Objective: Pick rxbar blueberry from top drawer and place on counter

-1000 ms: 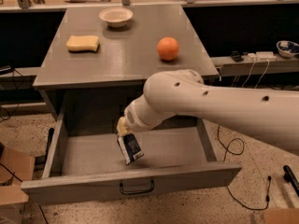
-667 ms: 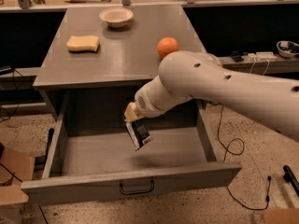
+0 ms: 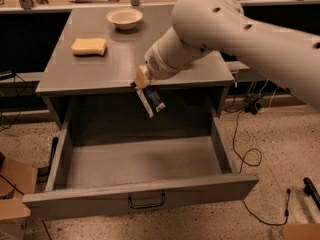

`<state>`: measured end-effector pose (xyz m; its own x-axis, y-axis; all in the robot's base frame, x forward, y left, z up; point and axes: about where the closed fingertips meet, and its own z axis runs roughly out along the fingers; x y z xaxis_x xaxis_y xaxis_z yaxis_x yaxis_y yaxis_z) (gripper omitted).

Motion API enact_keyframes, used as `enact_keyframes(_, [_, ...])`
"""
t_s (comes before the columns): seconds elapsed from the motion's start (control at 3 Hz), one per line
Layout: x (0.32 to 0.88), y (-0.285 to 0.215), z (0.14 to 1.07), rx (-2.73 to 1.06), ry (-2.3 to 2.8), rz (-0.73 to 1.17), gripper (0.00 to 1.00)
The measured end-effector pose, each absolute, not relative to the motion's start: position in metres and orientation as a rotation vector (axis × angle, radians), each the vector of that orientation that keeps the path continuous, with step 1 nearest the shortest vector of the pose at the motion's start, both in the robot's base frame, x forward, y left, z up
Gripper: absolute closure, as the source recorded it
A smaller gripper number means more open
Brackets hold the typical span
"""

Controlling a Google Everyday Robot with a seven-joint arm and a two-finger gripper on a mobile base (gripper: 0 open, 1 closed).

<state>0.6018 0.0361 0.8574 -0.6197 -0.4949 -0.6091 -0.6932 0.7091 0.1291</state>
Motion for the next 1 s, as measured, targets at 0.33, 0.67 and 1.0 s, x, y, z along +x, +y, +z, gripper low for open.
enact_keyframes(0.33, [0.641,0.046,0.926,-0.997,2.246,0.429,1.0])
enact_keyframes(0.67, [0.643,0.047,0.935,-0.977,2.229,0.435,1.0])
enact_keyframes(1.0, [0.652,0.058,0.939,-0.994,2.196,0.409,1.0])
